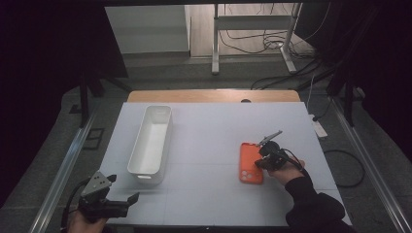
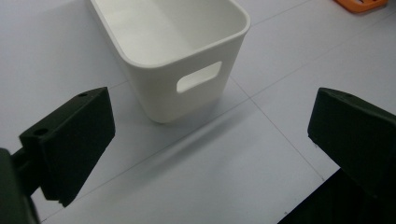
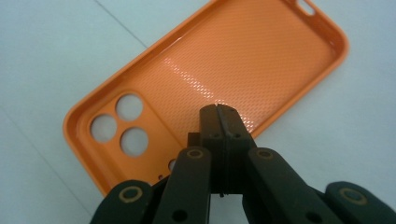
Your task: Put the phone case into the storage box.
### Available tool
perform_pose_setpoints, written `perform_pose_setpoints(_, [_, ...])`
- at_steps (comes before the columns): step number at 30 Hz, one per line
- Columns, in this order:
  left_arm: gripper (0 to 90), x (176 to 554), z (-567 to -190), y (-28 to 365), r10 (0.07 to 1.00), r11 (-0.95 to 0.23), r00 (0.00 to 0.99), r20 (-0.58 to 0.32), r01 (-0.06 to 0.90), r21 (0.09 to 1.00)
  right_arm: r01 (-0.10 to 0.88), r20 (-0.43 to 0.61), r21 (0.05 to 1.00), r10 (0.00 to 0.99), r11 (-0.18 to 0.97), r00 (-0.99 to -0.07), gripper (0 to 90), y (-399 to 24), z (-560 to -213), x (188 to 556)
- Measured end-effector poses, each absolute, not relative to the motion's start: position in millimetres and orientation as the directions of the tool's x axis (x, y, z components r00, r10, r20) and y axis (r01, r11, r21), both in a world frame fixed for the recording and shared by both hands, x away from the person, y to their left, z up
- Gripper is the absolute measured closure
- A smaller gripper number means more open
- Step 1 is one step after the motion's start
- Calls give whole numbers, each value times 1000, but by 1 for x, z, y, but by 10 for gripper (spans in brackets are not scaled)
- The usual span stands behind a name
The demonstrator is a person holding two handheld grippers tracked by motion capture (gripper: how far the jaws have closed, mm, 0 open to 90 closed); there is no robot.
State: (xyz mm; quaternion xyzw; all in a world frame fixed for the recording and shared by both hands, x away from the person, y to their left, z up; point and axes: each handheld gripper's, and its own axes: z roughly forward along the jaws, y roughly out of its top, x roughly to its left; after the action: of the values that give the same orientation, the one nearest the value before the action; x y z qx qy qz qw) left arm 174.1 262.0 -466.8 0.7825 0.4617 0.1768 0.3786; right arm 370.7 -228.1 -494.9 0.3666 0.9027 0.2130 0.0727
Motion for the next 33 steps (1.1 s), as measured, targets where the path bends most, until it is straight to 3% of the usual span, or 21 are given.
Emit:
perform_pose_setpoints(16, [15, 174, -467, 262, 856, -286, 512, -74, 588, 756, 677, 3, 438, 752, 591, -659, 891, -253, -494, 388])
perform_pose_setpoints(24, [15, 174, -467, 262, 857, -286, 510, -75, 590, 755, 687, 23, 514, 793, 513, -609, 891, -263, -479, 401])
perform_pose_setpoints(33, [16, 175, -467, 262, 857, -286, 510, -75, 592, 753, 721, 35, 522, 833, 456, -552, 891, -268, -488, 423])
